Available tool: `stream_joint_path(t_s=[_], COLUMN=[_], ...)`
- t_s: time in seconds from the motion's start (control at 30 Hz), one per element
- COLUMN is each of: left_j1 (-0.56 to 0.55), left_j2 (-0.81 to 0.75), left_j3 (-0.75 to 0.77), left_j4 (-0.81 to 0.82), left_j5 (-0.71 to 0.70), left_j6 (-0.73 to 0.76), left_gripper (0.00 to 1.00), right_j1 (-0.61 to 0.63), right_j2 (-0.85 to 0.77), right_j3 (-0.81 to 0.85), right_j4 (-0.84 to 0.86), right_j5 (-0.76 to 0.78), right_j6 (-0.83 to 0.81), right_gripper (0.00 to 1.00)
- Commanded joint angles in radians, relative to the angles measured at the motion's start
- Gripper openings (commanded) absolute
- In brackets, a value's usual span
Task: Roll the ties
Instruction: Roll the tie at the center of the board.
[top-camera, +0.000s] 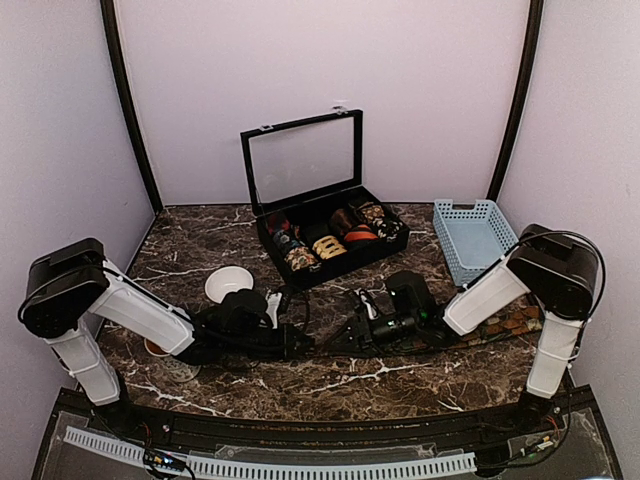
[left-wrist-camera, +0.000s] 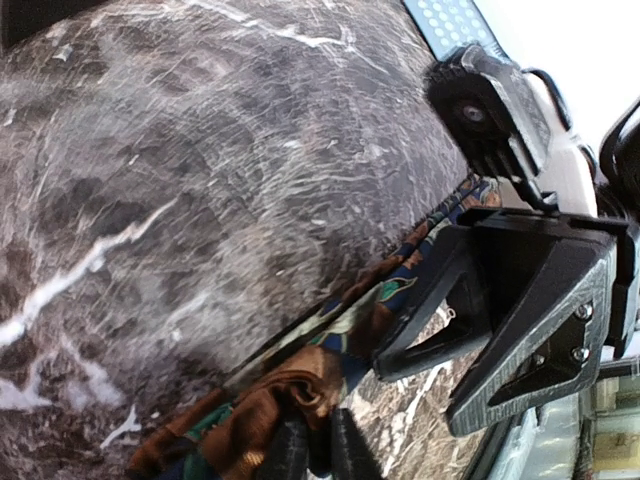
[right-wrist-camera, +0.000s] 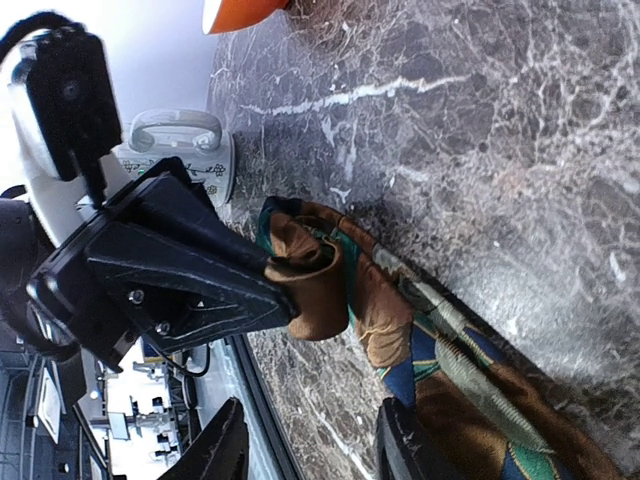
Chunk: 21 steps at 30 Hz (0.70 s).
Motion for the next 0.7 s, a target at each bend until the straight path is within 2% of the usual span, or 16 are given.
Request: stream_joint_path(t_s=[0.0, 0.07, 0.2, 0.5, 0.67], left_j1=[0.026, 0.030, 0.038, 0.045, 0.050], left_j2=[0.020, 0.032, 0.069, 0.110, 0.120], left_j3=[-0.056, -0.067, -0.091, -0.118, -0.125], left_j4=[0.166, 0.181, 0.251, 0.325, 0.337], left_j5=[0.079, 0.087, 0.107, 0.130, 0.140], left_j6=[-0.065, -0.082, -0.126, -0.158, -0.160], left_gripper=[0.16, 0.23, 0.24, 0.05, 0.01], right_j1=[-0.006, -0.005, 0.000, 0.014, 0.032], right_j2=[-0.026, -0.023, -0.010, 0.038, 0.082], right_j3=[0.052, 0.071, 0.111, 0.177, 0.220], right_j4=[-0.083, -0.117, -0.163, -0.225, -0.247], right_j5=[0.033, 0.042, 0.049, 0.088, 0.096], right_j6=[-0.062, -0.078, -0.098, -0.117, -0.122], right_gripper=[0.42, 0.40, 0.38, 0.33, 0.31])
